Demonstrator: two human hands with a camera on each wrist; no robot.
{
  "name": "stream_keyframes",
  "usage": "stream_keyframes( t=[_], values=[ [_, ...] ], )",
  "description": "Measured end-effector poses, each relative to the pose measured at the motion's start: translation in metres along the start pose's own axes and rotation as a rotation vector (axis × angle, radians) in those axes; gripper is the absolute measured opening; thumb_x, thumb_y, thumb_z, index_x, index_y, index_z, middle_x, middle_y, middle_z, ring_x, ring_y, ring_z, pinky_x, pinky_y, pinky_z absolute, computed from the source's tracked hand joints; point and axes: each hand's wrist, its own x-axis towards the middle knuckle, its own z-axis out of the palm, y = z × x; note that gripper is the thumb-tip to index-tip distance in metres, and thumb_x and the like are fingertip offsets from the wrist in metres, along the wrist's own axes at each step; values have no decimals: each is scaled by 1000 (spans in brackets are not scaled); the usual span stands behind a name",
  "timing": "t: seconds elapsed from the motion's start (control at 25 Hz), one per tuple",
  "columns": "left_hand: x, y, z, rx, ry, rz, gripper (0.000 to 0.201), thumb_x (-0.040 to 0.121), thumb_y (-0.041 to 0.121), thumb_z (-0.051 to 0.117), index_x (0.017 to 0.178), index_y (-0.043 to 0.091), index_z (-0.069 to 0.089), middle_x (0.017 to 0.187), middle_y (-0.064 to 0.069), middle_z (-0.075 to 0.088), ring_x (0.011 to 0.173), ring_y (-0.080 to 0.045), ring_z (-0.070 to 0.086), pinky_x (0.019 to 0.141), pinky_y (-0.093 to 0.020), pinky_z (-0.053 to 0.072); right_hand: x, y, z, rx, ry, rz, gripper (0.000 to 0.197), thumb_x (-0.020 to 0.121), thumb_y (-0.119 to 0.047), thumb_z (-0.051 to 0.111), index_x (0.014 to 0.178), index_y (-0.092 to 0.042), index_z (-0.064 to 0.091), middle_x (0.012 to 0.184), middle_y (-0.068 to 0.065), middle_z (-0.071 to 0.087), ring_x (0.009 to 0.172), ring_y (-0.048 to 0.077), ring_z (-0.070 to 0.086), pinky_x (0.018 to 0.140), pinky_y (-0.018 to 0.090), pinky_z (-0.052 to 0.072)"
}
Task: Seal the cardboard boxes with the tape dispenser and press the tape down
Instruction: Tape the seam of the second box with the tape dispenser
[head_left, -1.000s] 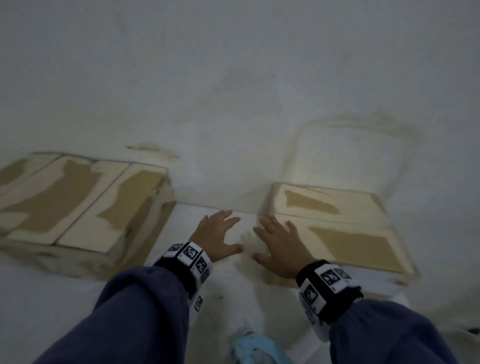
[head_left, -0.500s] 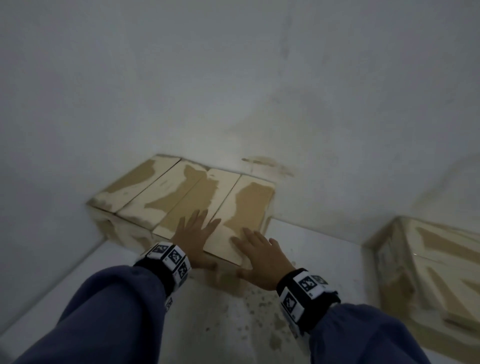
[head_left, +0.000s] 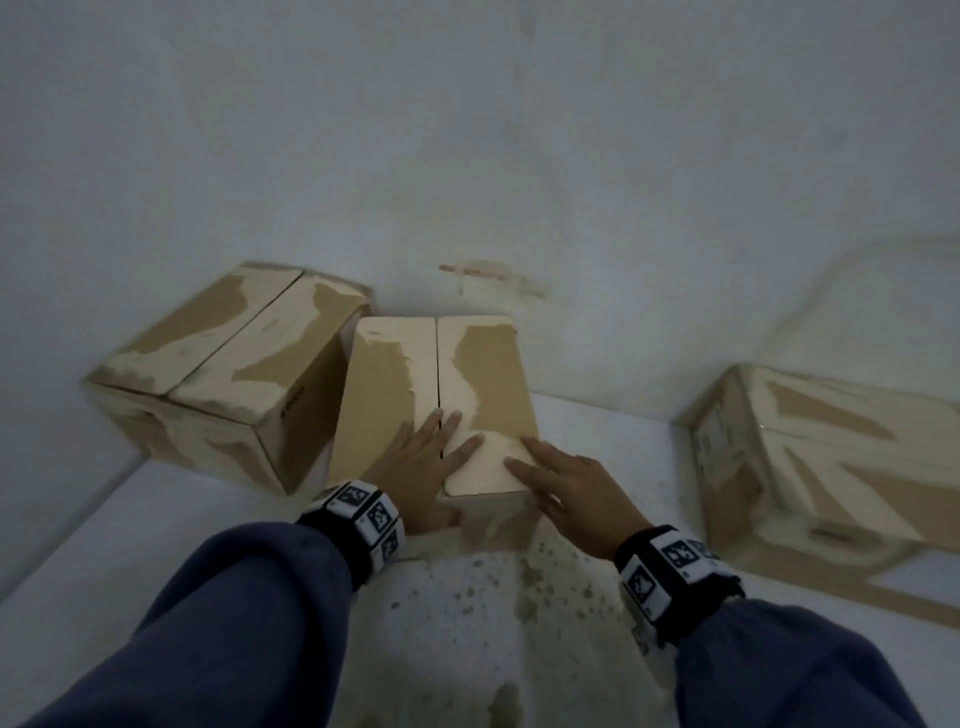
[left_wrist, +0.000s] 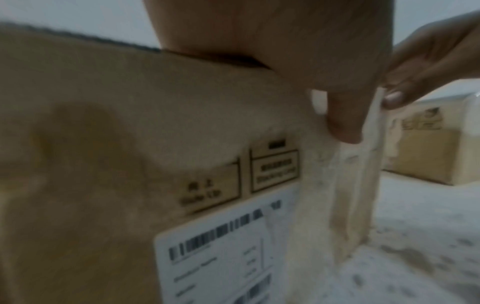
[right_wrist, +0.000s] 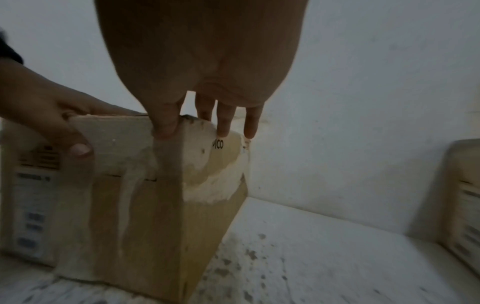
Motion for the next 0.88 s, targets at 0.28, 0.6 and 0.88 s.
stream_keyframes(
  t=[0.28,0.6,0.88],
  values=[
    [2,105,-2,-87,-1,-120,87,87,65,35,149,26,-11,157,-9,-18,145,-33,-14,117,-52,1,-82,53,1,71,194,83,47,87,-14,53,134,-16,51,140,12,52,108,33,63,84,42,54],
    [-15,179,0,-107,40,-265,83,90,62,31,150,21,-9,157,-15,-14,145,-38,-8,117,-52,4,-246,158,14,-95,-448,539,62,88,-2,43,143,-28,35,151,-1,36,138,19,34,111,32,27],
    [-32,229,-8,-307,27,-299,83,88,51,49,150,21,3,158,-12,-9,145,-37,-7,117,-50,3,-265,173,54,-304,-428,174,55,85,-17,57,137,-30,43,141,2,46,131,22,38,104,36,28]
  ],
)
